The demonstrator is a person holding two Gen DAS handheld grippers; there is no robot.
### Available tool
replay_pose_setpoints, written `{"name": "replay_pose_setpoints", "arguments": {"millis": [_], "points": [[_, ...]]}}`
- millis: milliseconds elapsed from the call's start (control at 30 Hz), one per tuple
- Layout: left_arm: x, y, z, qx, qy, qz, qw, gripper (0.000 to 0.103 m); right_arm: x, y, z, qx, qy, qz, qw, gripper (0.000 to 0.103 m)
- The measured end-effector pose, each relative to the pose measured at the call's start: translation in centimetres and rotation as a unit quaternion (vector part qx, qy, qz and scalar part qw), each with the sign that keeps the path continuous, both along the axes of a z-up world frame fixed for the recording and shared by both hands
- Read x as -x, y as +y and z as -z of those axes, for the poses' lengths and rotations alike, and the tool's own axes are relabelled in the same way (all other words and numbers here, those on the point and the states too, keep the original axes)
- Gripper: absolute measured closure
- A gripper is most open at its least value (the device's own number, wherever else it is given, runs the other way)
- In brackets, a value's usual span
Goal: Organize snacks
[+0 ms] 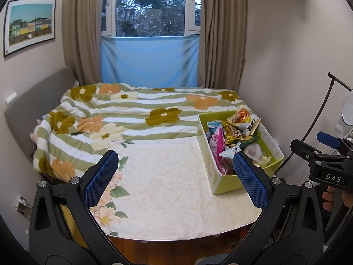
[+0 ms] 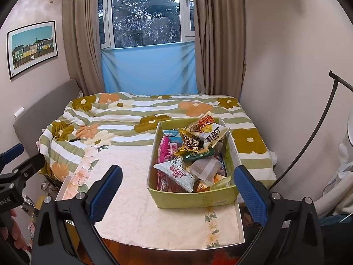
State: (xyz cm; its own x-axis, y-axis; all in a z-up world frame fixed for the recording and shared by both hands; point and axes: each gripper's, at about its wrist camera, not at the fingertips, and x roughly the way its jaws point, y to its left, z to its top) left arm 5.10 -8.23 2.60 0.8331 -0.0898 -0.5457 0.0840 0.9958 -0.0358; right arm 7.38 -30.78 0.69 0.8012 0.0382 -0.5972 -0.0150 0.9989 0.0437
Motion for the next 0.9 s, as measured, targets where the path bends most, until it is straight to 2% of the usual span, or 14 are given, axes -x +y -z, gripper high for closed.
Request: {"name": "replay_pose_setpoints", "arguments": {"millis": [900], "points": [[-0.37, -0.13, 0.01, -0.005, -0.005, -0.01, 0.9999, 0.0, -0.83, -0.11, 0.02, 0.0, 0.002, 0.003, 1.0, 0.003]]}}
